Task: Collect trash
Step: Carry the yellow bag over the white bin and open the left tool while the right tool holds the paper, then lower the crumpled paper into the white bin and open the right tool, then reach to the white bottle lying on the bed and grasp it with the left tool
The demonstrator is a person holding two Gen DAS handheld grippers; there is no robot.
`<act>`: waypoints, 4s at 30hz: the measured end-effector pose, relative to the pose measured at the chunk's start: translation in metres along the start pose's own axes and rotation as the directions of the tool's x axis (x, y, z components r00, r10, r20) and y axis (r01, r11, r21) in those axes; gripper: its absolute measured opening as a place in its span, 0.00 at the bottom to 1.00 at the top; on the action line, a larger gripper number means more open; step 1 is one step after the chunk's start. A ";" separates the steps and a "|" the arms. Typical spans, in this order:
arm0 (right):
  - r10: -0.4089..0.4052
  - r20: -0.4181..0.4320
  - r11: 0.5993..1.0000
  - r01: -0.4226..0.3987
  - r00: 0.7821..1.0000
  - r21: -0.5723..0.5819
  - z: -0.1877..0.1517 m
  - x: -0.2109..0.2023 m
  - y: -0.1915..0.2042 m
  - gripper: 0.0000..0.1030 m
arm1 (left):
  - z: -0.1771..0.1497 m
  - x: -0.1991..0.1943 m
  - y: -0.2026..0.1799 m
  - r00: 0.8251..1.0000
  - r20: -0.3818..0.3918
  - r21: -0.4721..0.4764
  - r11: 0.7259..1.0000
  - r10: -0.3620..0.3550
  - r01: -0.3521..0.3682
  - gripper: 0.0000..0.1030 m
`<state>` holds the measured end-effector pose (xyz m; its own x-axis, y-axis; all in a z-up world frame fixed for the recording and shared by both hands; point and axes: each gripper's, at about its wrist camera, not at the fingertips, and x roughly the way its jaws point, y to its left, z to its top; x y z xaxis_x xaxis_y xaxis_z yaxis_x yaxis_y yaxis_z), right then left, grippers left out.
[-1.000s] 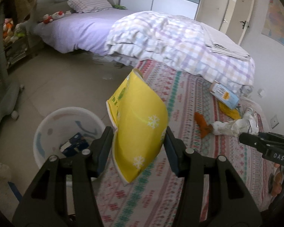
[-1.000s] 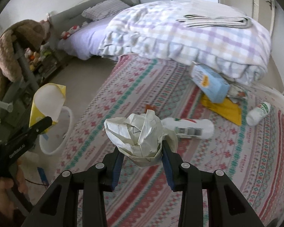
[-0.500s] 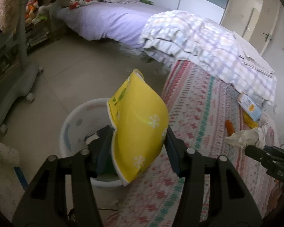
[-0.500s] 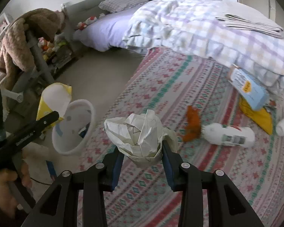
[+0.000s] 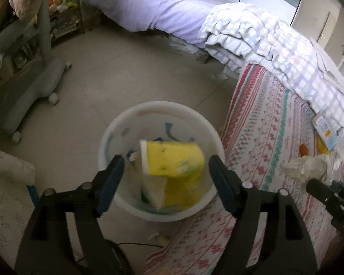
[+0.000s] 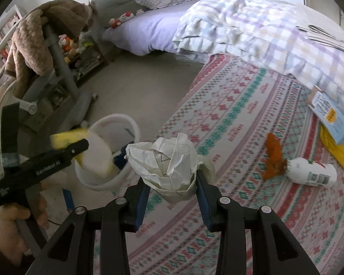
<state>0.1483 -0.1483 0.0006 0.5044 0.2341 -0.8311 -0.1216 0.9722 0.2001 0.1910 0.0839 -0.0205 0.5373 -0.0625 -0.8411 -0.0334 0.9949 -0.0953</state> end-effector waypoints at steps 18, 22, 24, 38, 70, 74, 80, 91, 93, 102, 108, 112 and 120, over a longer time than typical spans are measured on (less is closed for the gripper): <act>0.079 -0.008 0.994 -0.079 0.997 -0.080 0.004 0.043 0.075 0.40 | -0.018 -0.019 0.085 0.996 -0.039 -0.049 0.995 0.081 -0.083 0.95; 0.081 -0.001 0.991 -0.081 0.997 -0.103 0.004 0.049 0.087 0.40 | -0.023 -0.020 0.101 0.996 -0.046 -0.082 0.994 0.072 -0.076 0.95; 0.092 0.004 0.989 -0.091 0.996 -0.113 0.003 0.051 0.093 0.41 | -0.024 -0.021 0.106 0.996 -0.047 -0.088 0.993 0.070 -0.074 0.95; 0.131 0.128 0.987 -0.117 0.983 -0.111 0.003 0.023 0.089 0.76 | -0.026 -0.029 0.110 0.999 -0.041 -0.102 0.994 0.030 -0.034 0.95; -0.148 0.125 0.984 0.134 0.981 0.116 -0.025 -0.070 -0.096 0.76 | -0.022 -0.044 -0.082 0.994 -0.027 0.221 0.969 -0.102 0.106 0.95; -0.183 0.105 0.969 0.162 0.977 0.186 -0.030 -0.078 -0.130 0.76 | -0.024 -0.042 -0.114 0.993 -0.039 0.267 0.956 -0.115 0.121 0.95; -0.246 0.076 0.938 0.217 0.966 0.272 -0.043 -0.094 -0.180 0.76 | -0.025 -0.038 -0.164 0.991 -0.045 0.348 0.927 -0.129 0.137 0.95; -0.332 0.008 0.871 0.303 0.943 0.386 -0.073 -0.110 -0.272 0.76 | -0.043 -0.014 -0.261 0.988 -0.057 0.562 0.814 -0.144 0.151 0.95; -0.349 -0.002 0.859 0.321 0.937 0.399 -0.079 -0.113 -0.282 0.76 | -0.045 -0.009 -0.282 0.988 -0.061 0.618 0.772 -0.144 0.151 0.95; -0.371 -0.018 0.809 0.333 0.929 0.485 -0.100 -0.130 -0.335 0.76 | -0.066 0.023 -0.370 0.980 -0.125 0.810 0.555 -0.155 0.191 0.89; -0.335 0.000 0.732 0.260 0.942 0.630 -0.109 -0.138 -0.374 0.76 | -0.071 0.042 -0.394 0.980 -0.165 0.845 0.496 -0.110 0.198 0.74; -0.324 0.015 0.705 0.231 0.946 0.671 -0.106 -0.133 -0.386 0.76 | -0.062 0.045 -0.392 0.972 -0.199 0.801 0.551 -0.122 0.233 0.59; -0.336 0.064 0.689 0.198 0.940 0.697 -0.083 -0.121 -0.391 0.76 | -0.050 0.044 -0.363 0.947 -0.266 0.607 0.732 -0.180 0.310 0.43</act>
<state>0.0642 -0.5570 -0.0198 0.5700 -0.1067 -0.8147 0.6124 0.7162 0.3347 0.1848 -0.2843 -0.0488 0.2909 -0.2598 -0.9208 0.6533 0.7571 -0.0073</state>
